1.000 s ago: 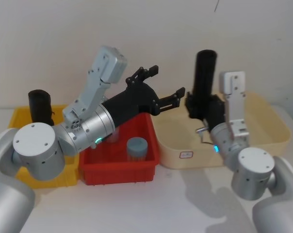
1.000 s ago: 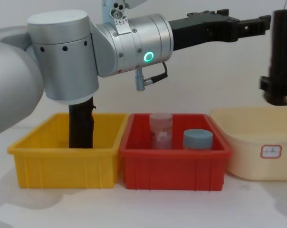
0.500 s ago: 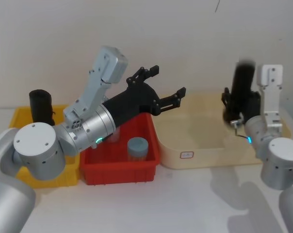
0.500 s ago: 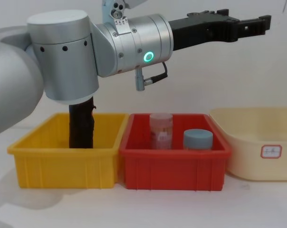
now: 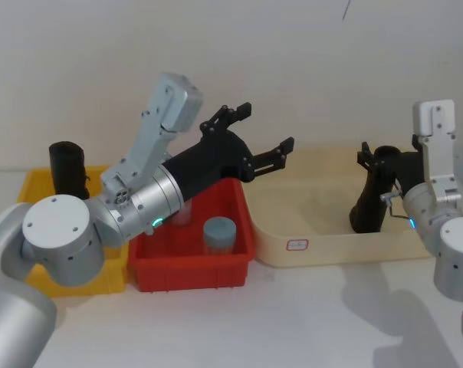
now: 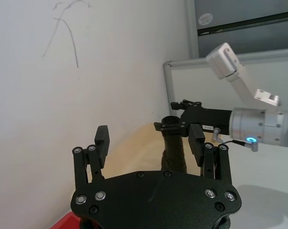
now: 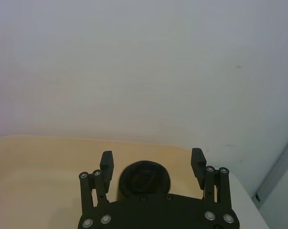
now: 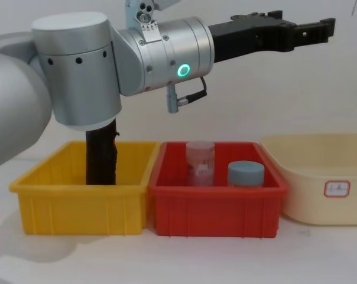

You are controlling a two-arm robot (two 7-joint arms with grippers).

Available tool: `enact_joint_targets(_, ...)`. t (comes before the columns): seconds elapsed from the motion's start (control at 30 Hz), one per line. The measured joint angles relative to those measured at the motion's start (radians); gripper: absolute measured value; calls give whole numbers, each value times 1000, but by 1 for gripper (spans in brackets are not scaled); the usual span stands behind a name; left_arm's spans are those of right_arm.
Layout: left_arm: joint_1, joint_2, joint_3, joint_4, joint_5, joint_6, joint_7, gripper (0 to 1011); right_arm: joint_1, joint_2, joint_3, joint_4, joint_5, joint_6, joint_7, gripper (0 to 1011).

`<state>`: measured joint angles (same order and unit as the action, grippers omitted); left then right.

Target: Pick up the garbage bag with the one hand and transfer it to the other hand.

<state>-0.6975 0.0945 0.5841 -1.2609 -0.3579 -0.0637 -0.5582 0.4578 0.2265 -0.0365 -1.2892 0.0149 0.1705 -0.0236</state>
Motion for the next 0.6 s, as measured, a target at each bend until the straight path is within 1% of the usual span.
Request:
enact_joint_targets(0.27, 37, 21, -14, -61, 27, 2, 63, 1000, -41, 12, -33, -93, -20, 15, 44, 1000)
enact_joint_targets(0.4, 71, 39, -29, -115, 50, 8, 114, 1000, -61, 12, -50, -137, -23, 20, 67, 1000)
enact_joint_targets(0.47, 84, 45, -35, -133, 57, 10, 131, 1000, -74, 10, -62, -166, -24, 23, 82, 1000)
enact_joint_targets(0.5, 99, 53, -42, -156, 66, 13, 150, 1000, -82, 9, -71, -183, -25, 25, 91, 1000)
enact_joint_targets(0.53, 106, 57, -46, -166, 68, 14, 156, 1000, -82, 9, -71, -183, -25, 25, 91, 1000)
enact_joint_targets(0.6, 121, 63, -52, -186, 77, 17, 175, 1000, -95, 5, -85, -209, -26, 29, 104, 999)
